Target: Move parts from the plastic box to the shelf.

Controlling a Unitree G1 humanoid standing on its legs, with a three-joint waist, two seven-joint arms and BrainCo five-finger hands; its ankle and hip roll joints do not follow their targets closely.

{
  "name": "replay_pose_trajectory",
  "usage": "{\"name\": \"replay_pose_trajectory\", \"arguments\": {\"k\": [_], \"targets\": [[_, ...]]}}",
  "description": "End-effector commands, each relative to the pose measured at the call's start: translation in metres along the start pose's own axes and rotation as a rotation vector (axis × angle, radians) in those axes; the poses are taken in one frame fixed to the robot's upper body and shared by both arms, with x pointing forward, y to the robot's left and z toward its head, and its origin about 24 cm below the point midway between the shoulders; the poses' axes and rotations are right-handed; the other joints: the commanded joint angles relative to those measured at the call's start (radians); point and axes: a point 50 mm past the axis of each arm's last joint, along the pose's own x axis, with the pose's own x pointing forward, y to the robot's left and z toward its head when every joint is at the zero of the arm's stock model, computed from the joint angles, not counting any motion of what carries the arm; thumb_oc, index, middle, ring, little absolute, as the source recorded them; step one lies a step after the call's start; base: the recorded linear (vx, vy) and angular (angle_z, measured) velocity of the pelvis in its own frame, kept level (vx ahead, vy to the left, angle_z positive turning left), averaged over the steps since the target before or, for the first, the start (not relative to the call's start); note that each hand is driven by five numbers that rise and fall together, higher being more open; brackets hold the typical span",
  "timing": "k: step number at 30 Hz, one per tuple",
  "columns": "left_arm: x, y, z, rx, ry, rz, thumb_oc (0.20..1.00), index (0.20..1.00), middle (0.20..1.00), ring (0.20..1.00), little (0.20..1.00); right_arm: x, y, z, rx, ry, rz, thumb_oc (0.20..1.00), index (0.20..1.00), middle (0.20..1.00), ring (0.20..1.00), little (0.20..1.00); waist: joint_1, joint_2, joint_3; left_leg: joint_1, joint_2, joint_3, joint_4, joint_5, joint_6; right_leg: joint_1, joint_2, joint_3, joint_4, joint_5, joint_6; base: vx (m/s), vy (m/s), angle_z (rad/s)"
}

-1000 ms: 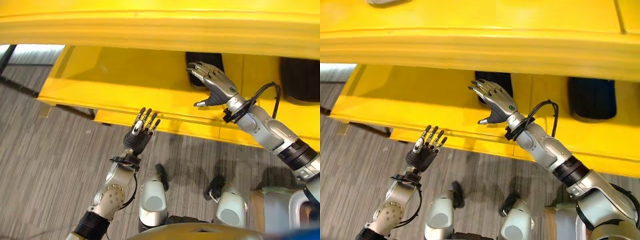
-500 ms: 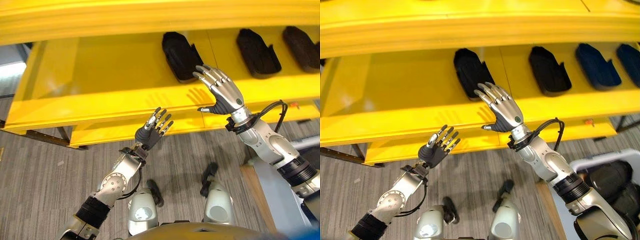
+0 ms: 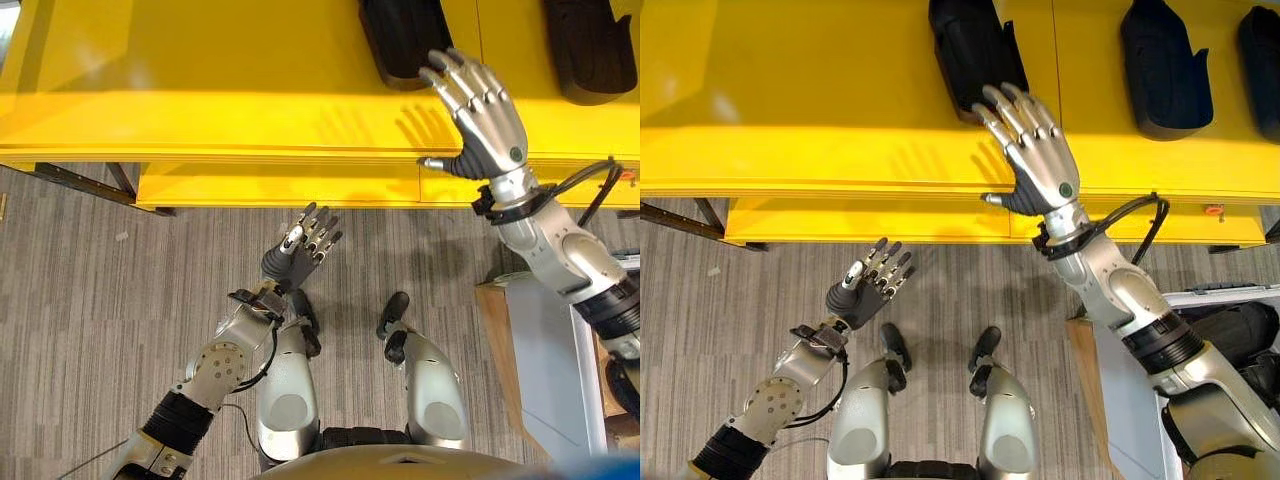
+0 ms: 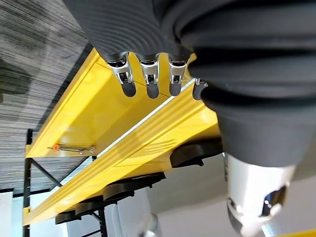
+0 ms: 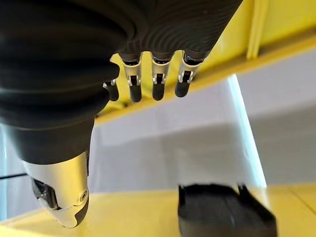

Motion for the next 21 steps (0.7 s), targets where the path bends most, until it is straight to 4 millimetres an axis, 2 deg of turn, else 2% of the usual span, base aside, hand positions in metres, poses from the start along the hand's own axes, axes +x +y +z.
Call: {"name": "replay_pose_trajectory", "arguments": {"k": [1, 8, 9, 12, 14, 19, 20, 21], "targets": [[-0.002, -0.031, -0.008, 0.012, 0.029, -0.181, 1.000, 1.000, 1.000, 1.000, 1.000, 0.026, -0.031, 0.008, -0.069, -0.141, -0.072, 1.000, 1.000, 1.000, 1.000, 1.000, 0.033, 0.034, -0.052, 0.097, 0.015, -0.051, -0.026, -0.038, -0.040, 0.020, -0.094, 0.002, 0.116, -0.060, 0.121, 0.00, 0.000, 0.00], [-0.004, -0.030, -0.017, 0.038, 0.083, -0.204, 1.000, 1.000, 1.000, 1.000, 1.000, 0.046, -0.042, 0.004, -0.099, -0.131, -0.116, 1.000, 1.000, 1.000, 1.000, 1.000, 0.040, 0.050, -0.058, 0.111, 0.012, -0.050, -0.043, -0.028, -0.044, 0.021, -0.094, -0.001, 0.124, -0.070, 0.110, 0.00, 0.000, 0.00], [-0.005, -0.037, -0.023, 0.008, 0.147, -0.300, 1.000, 1.000, 1.000, 1.000, 1.000, 0.052, -0.045, 0.002, -0.108, -0.131, -0.122, 1.000, 1.000, 1.000, 1.000, 1.000, 0.041, 0.056, -0.062, 0.114, 0.007, -0.053, -0.047, -0.027, -0.044, 0.021, -0.094, 0.000, 0.123, -0.070, 0.109, 0.00, 0.000, 0.00], [-0.008, -0.040, -0.035, -0.022, 0.244, -0.365, 1.000, 1.000, 1.000, 1.000, 1.000, 0.059, -0.048, 0.003, -0.139, -0.148, -0.124, 1.000, 1.000, 1.000, 1.000, 1.000, 0.040, 0.065, -0.065, 0.115, 0.009, -0.052, -0.049, -0.026, -0.045, 0.019, -0.093, 0.002, 0.128, -0.074, 0.107, 0.00, 0.000, 0.00], [-0.010, -0.029, -0.044, -0.033, 0.301, -0.309, 1.000, 1.000, 1.000, 1.000, 1.000, 0.068, -0.050, 0.005, -0.157, -0.160, -0.119, 1.000, 1.000, 1.000, 1.000, 1.000, 0.038, 0.073, -0.065, 0.114, 0.012, -0.048, -0.047, -0.022, -0.048, 0.015, -0.094, 0.008, 0.137, -0.081, 0.104, 0.00, 0.000, 0.00], [-0.010, -0.029, -0.044, -0.033, 0.300, -0.309, 1.000, 1.000, 1.000, 1.000, 1.000, 0.068, -0.050, 0.005, -0.157, -0.160, -0.119, 1.000, 1.000, 1.000, 1.000, 1.000, 0.037, 0.073, -0.065, 0.114, 0.012, -0.048, -0.047, -0.022, -0.048, 0.015, -0.094, 0.008, 0.137, -0.081, 0.104, 0.00, 0.000, -0.01], [-0.016, -0.018, -0.053, -0.076, 0.346, -0.286, 1.000, 1.000, 1.000, 1.000, 1.000, 0.074, -0.049, 0.008, -0.181, -0.166, -0.103, 1.000, 1.000, 1.000, 1.000, 1.000, 0.044, 0.081, -0.063, 0.111, 0.014, -0.048, -0.047, -0.019, -0.049, 0.013, -0.096, 0.008, 0.144, -0.086, 0.102, 0.00, 0.000, 0.00], [-0.031, 0.000, -0.063, -0.080, 0.403, -0.299, 1.000, 1.000, 1.000, 1.000, 1.000, 0.083, -0.049, 0.009, -0.229, -0.171, -0.053, 1.000, 1.000, 1.000, 1.000, 1.000, 0.054, 0.090, -0.057, 0.100, 0.015, -0.054, -0.048, -0.011, -0.054, 0.003, -0.097, 0.013, 0.155, -0.094, 0.099, 0.00, 0.000, 0.00]]}}
